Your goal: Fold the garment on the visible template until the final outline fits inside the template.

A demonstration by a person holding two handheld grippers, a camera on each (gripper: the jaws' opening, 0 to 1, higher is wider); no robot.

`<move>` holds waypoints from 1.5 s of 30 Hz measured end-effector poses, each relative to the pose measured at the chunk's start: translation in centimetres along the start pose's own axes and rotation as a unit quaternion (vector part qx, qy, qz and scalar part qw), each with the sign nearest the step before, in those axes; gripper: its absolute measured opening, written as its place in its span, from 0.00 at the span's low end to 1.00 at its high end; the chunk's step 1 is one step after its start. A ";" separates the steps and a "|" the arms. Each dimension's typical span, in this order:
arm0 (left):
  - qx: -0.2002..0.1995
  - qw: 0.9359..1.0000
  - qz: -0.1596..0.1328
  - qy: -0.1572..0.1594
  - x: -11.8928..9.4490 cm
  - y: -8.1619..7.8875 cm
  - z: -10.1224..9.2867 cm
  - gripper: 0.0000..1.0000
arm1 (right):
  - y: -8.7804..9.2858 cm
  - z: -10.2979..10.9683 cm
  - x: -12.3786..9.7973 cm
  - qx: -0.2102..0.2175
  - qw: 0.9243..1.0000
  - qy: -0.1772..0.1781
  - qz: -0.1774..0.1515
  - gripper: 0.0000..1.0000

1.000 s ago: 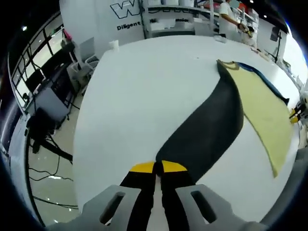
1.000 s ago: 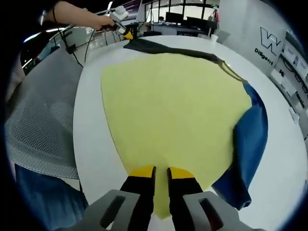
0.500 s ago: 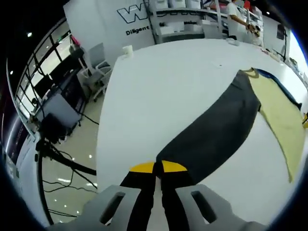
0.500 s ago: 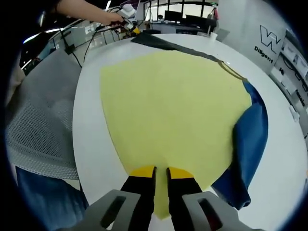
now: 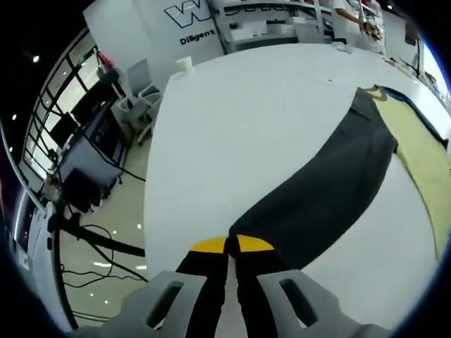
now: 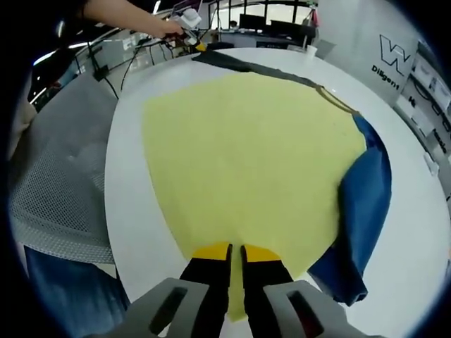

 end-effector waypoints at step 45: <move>0.013 0.992 -0.030 0.125 -5.3 -2.4 -15.2 0.15 | 0.3 -1.9 -1.6 0.019 0.999 0.029 -0.019 0.06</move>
Point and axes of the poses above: the point that each gripper's makers call its tool centre point, and the gripper's own axes: x roughly forward along the fingers, z roughly to its left, y roughly out of its underside, the point moved 1 cm from there along -x, roughly backward along the fingers, and after that the axes turned 4 degrees about -x, right-handed, at the moved point
